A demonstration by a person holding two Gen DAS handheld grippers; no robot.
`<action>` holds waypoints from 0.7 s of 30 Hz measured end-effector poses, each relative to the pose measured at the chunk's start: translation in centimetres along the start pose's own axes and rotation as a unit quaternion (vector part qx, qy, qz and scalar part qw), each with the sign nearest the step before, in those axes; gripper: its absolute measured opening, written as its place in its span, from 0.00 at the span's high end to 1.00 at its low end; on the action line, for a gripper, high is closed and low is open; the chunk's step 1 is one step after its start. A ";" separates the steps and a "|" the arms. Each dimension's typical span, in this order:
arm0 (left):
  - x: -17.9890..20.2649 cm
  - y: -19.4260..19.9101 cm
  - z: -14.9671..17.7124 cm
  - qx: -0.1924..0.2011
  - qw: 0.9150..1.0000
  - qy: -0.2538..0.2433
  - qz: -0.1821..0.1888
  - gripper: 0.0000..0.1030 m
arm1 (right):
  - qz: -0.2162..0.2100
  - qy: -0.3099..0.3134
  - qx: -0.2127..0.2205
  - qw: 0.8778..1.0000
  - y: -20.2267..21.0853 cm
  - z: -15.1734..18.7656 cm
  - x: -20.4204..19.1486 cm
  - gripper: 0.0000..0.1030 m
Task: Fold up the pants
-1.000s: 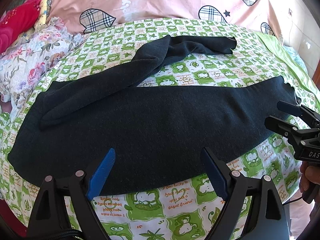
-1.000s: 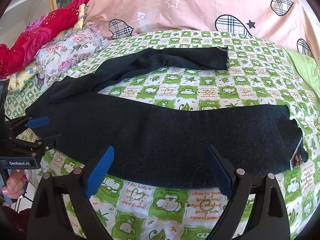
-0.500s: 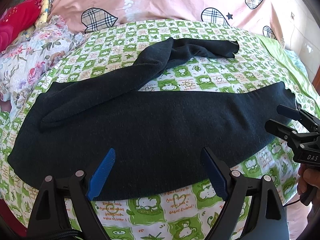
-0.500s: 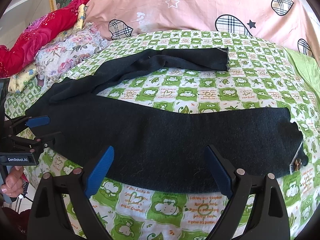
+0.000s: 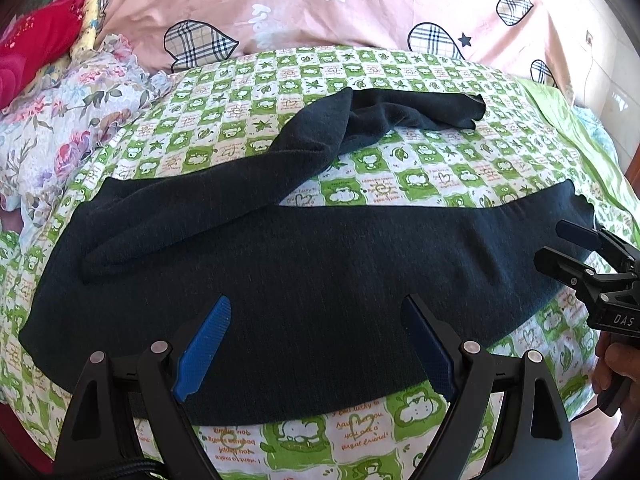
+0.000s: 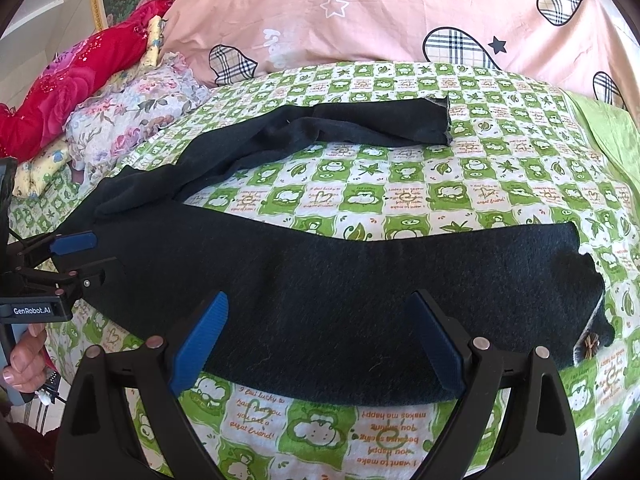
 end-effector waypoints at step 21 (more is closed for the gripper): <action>-1.0 -3.3 -10.0 0.004 0.999 -0.034 -0.038 0.15 | 0.003 -0.058 -0.001 0.998 -3.6 -9.1 5.6 0.11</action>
Point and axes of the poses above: each gripper's, at about its wrist camera, not at the fingertips, and y roughly against the way its jaws point, x to its right, z to its underside, the point moved 8 cm from there along -y, roughly the way its jaws point, and after that the axes turned 6 degrees about z, right-handed, at the moved point
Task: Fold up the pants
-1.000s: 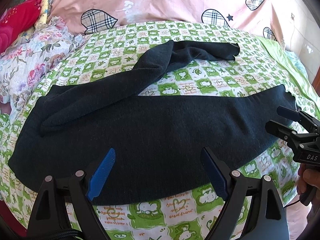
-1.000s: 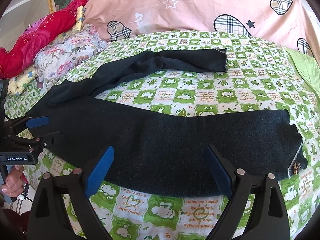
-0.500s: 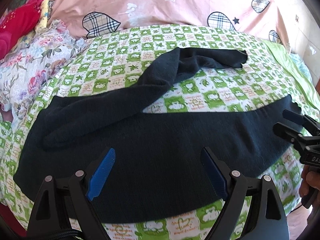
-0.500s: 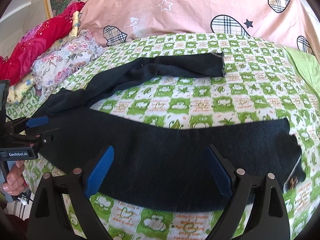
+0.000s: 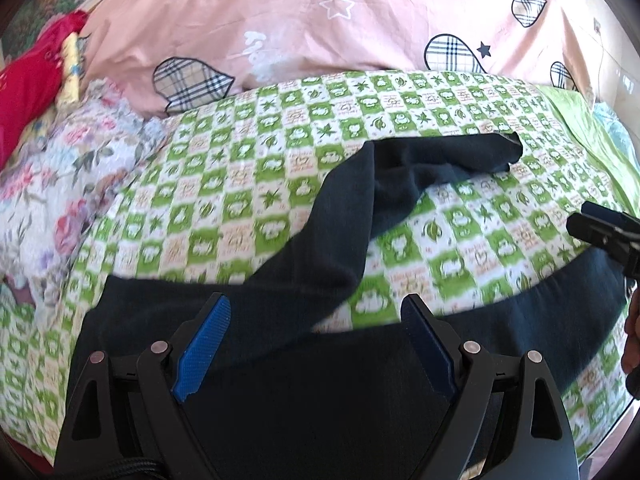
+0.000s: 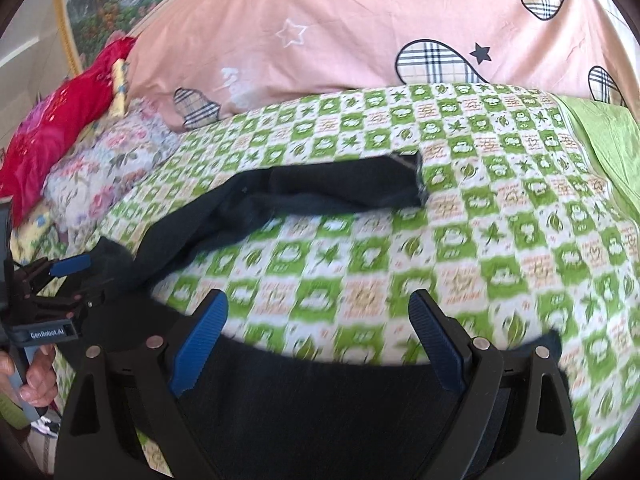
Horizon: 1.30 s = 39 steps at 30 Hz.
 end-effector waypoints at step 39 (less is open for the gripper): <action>-0.7 -8.8 -5.8 -0.062 0.993 -0.019 0.096 0.88 | -0.015 -0.052 -0.042 0.998 -10.7 -9.5 6.7 0.91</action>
Point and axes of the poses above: each gripper's, at about its wrist camera, not at the fingertips, and y roughly against the way its jaws point, x to its right, z to its underside, the point moved 8 cm from there along -y, roughly the way its jaws point, and after that the axes turned 6 degrees about z, right-handed, at the moved point
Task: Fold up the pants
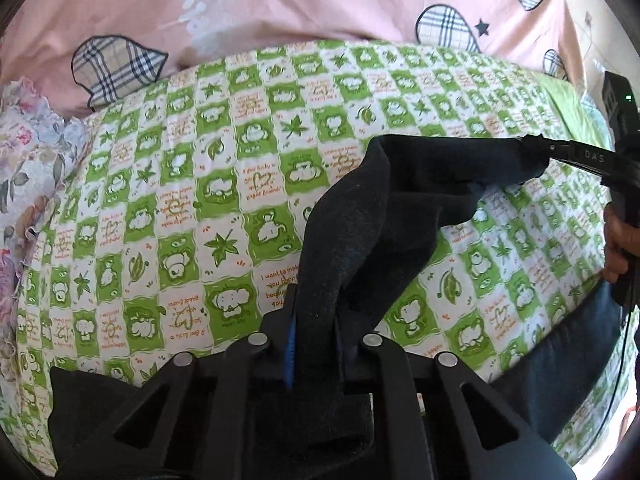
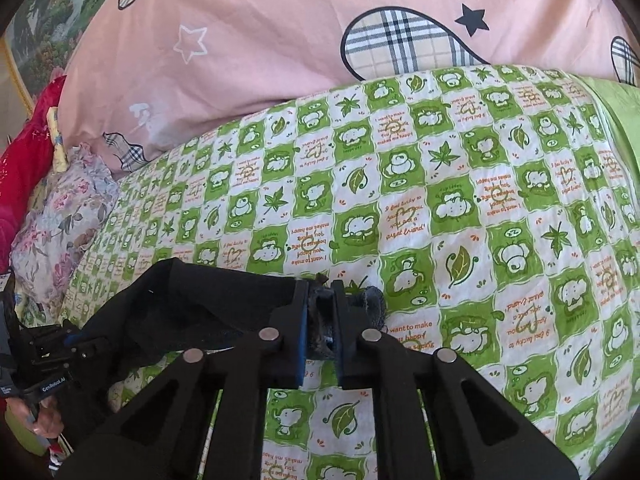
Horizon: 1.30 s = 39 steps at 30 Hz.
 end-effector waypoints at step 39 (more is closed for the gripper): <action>9.2 7.3 14.1 0.027 0.984 -0.152 0.093 0.91 | -0.010 0.094 0.016 0.995 16.5 17.2 7.6 0.93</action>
Point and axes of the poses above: each gripper's, at about its wrist camera, not at the fingertips, and y roughly against the way its jaws point, x to its right, z to its underside, the point moved 8 cm from there along -y, roughly the way its jaws point, and after that the axes turned 6 degrees about z, right-handed, at the moved point
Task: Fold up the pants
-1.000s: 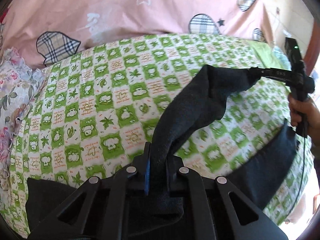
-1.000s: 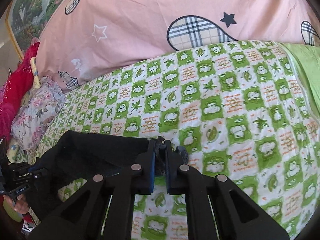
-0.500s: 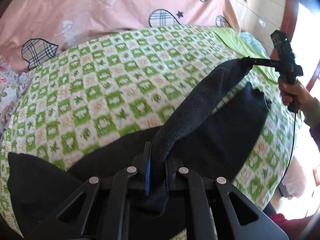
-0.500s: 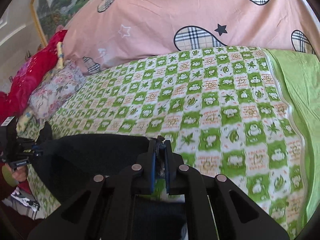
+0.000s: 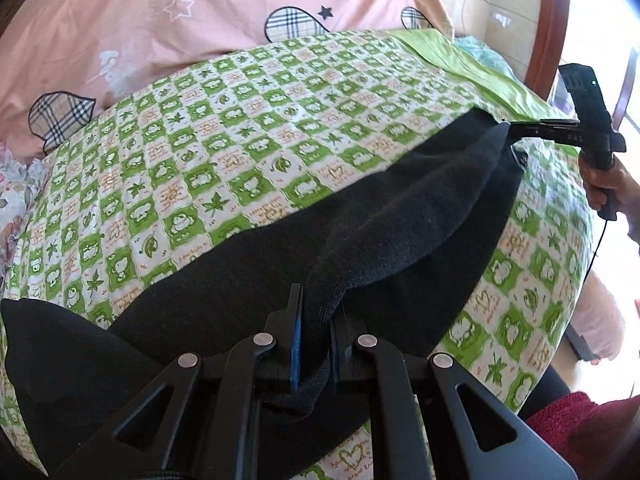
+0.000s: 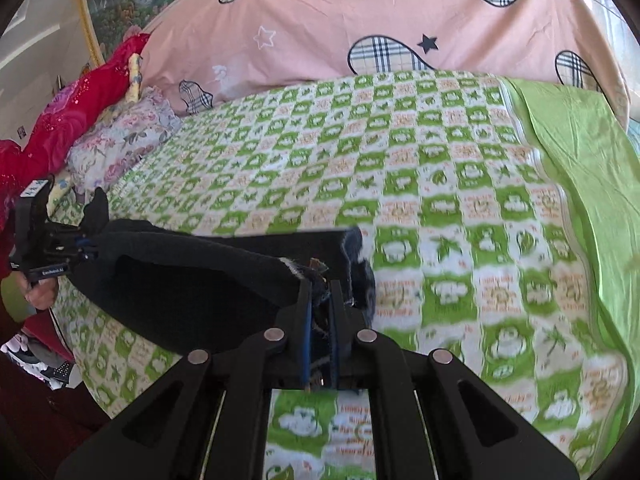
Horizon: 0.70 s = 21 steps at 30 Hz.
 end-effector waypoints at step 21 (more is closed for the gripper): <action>-6.1 6.0 5.7 0.001 0.980 0.195 -0.036 0.32 | 0.024 -0.028 0.028 0.999 3.1 0.5 -5.0 0.53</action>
Point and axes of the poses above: each gripper's, at about its wrist camera, not at the fingertips, and y roughly against the way its jaws point, x to its right, z to its underside, the point moved 8 cm from there along -y, roughly the way its jaws point, and after that the axes turned 6 degrees about z, right-handed, at the moved point
